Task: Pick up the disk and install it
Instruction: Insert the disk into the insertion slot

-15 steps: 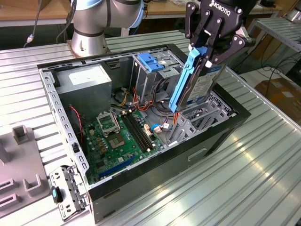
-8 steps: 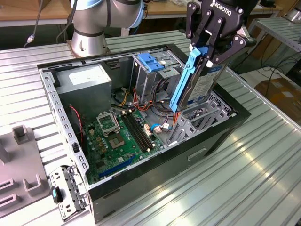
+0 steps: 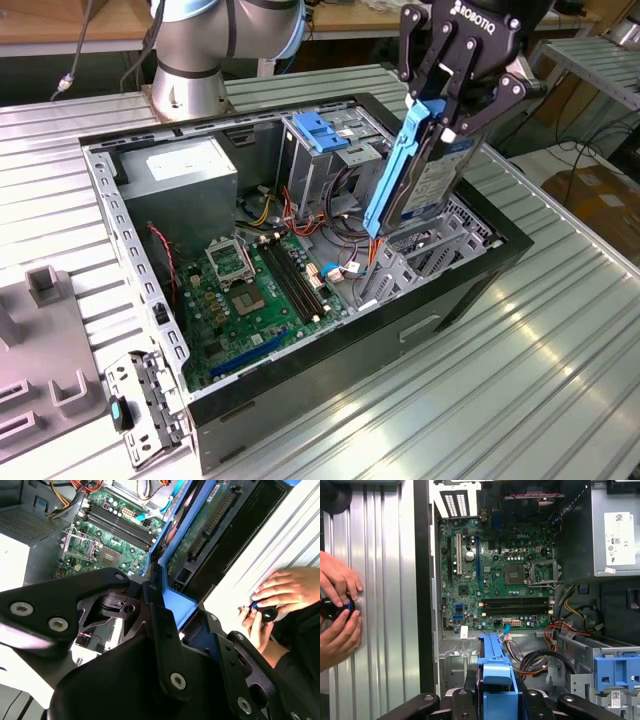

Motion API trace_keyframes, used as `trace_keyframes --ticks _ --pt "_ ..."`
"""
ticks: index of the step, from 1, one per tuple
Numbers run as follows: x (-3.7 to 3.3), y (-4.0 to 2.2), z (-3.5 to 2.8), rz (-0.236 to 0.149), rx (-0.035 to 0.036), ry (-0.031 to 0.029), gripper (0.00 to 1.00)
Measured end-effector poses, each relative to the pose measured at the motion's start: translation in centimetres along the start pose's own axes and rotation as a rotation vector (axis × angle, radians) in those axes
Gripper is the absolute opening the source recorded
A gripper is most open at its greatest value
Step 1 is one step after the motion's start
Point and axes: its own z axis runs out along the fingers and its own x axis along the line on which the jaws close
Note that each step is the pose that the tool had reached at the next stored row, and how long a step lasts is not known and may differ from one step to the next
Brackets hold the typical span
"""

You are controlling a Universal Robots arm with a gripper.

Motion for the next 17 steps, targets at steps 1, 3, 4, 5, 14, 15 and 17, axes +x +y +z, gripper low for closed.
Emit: trace_keyframes --ticks 1,3,4,5,14,15,17 --pt "0.0 -0.1 0.02 0.0 0.0 0.0 0.37" --pt "0.0 -0.33 0.08 0.0 0.0 -0.0001 0.37" --pt "0.02 -0.5 0.11 0.0 0.0001 -0.0002 0.37" --pt "0.01 -0.69 0.11 0.0 0.0 0.0 0.37" --pt "-0.06 -2.82 0.17 0.0 0.0 0.0007 0.37" --pt "-0.06 -2.83 0.17 0.0 0.0 0.0007 0.37" --pt "-0.06 -2.83 0.18 0.0 0.0 0.0007 0.37"
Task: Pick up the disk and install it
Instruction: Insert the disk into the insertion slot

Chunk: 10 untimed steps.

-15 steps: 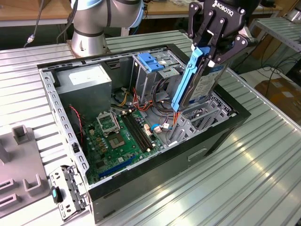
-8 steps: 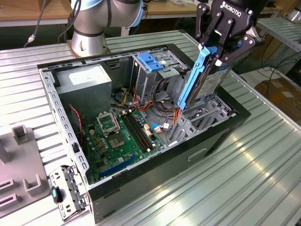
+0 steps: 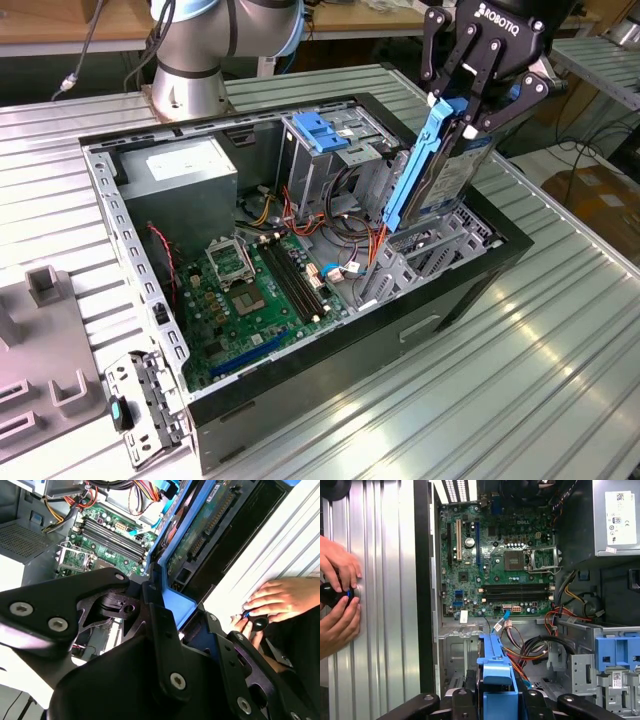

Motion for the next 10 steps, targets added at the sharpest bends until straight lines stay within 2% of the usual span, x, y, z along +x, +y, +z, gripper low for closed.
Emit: trace_keyframes --ticks 10 --pt "0.08 -0.2 0.12 0.001 0.0 -0.0001 0.37"
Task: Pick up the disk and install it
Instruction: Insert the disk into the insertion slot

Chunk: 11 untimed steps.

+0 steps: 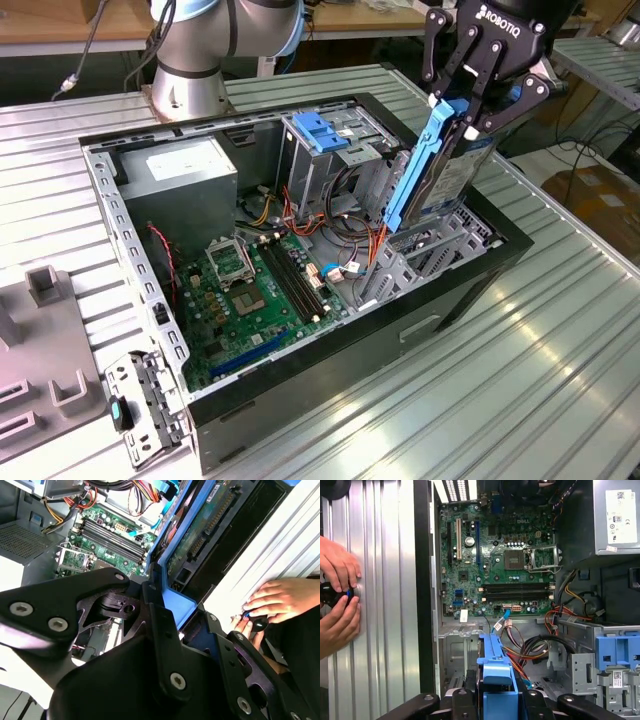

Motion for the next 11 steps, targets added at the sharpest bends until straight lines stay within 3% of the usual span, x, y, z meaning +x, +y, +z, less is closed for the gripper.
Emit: trace_keyframes --ticks 11 --pt "0.63 -0.3 1.2 -0.003 0.0004 0.0005 0.37"
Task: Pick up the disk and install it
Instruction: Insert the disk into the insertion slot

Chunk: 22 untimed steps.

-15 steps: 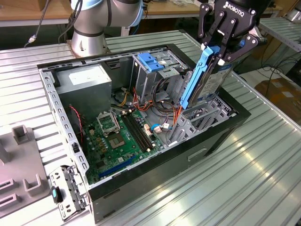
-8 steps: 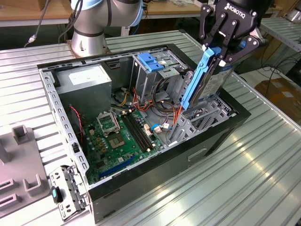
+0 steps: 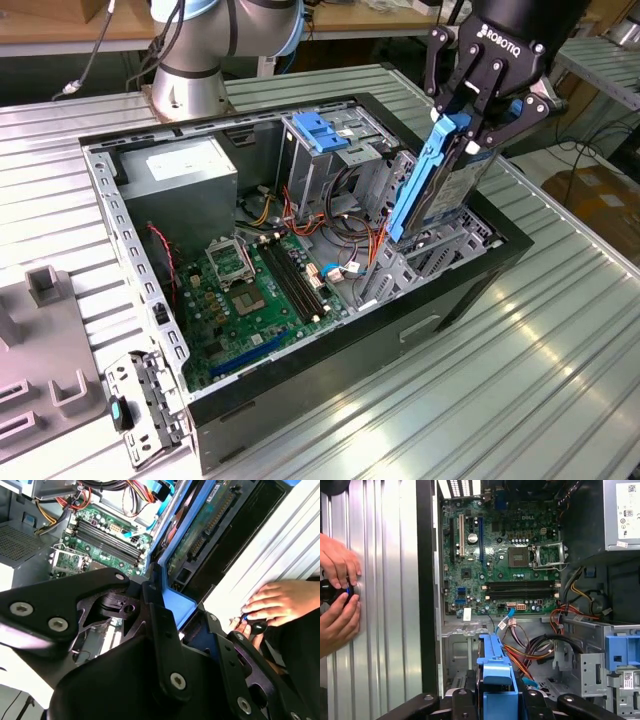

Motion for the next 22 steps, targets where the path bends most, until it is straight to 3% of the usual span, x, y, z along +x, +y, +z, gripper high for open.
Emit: trace_keyframes --ticks 4,17,20,22 --pt "0.46 -0.16 0.29 0.0 0.0001 -0.0003 0.37" --pt "0.65 -0.6 0.88 -0.021 0.0004 0.0002 0.37" --pt "0.67 -0.61 1.61 -0.021 0.0005 0.0001 0.37" --pt "0.67 -0.61 1.73 -0.021 0.0005 0.0003 0.37"
